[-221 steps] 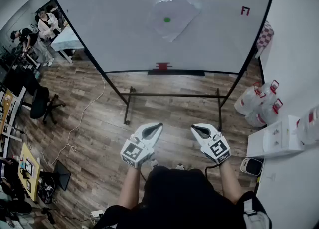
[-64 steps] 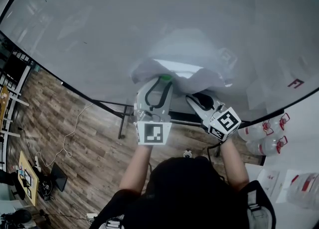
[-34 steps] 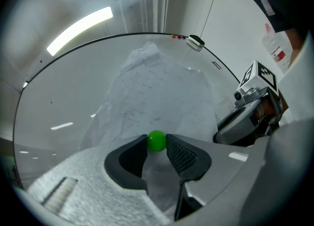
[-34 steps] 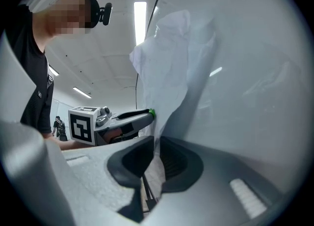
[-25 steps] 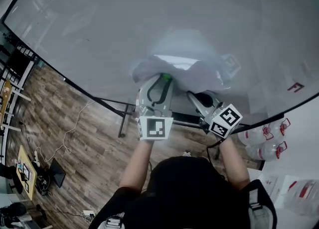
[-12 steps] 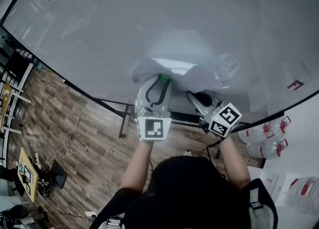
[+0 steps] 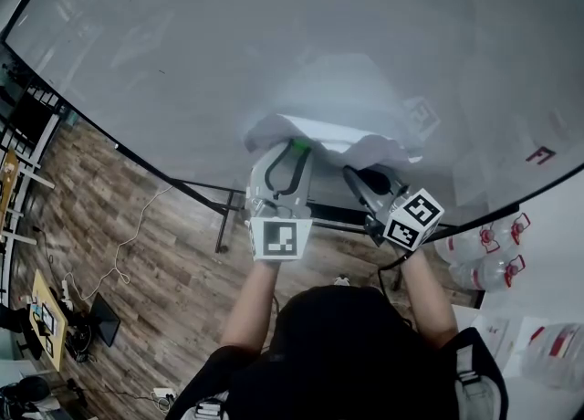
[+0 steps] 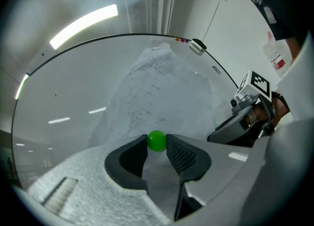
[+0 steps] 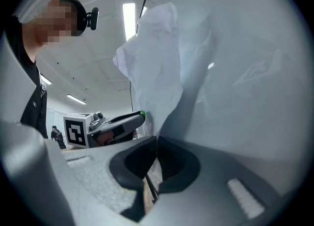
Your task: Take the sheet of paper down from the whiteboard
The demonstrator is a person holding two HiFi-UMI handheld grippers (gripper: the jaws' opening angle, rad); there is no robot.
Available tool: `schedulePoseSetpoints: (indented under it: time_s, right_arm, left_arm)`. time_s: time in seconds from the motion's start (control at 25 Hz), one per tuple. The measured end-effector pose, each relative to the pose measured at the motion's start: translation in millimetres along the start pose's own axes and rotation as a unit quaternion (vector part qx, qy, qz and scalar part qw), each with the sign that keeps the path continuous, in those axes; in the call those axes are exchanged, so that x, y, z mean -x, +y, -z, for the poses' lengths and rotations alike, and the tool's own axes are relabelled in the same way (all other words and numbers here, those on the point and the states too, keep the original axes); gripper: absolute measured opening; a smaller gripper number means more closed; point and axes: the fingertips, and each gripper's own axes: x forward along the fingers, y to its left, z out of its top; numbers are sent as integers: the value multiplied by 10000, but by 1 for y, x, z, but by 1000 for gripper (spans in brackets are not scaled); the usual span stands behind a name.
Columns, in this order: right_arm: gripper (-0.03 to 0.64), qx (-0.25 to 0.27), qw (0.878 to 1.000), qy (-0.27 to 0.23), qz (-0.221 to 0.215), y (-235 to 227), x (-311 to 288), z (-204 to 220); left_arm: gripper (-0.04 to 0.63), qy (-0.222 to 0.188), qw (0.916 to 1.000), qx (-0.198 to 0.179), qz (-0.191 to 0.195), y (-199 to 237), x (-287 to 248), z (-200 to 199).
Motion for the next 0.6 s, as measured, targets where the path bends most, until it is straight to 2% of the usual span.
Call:
schedulePoseSetpoints:
  time_s: [0.32,0.52,0.6]
  right_arm:
    - [5,-107,9999,3,82,3,3,7]
    - [5,221,9993,132,274,11,4,17]
    - [5,206,9992,129,321,14,4,19]
  left_arm:
    - [130,-61,9997,216,50,-2,9,6]
    - [130,-122,9987,470,123,3,22,10]
    - [130,-111,9981,591,152,4,27,15]
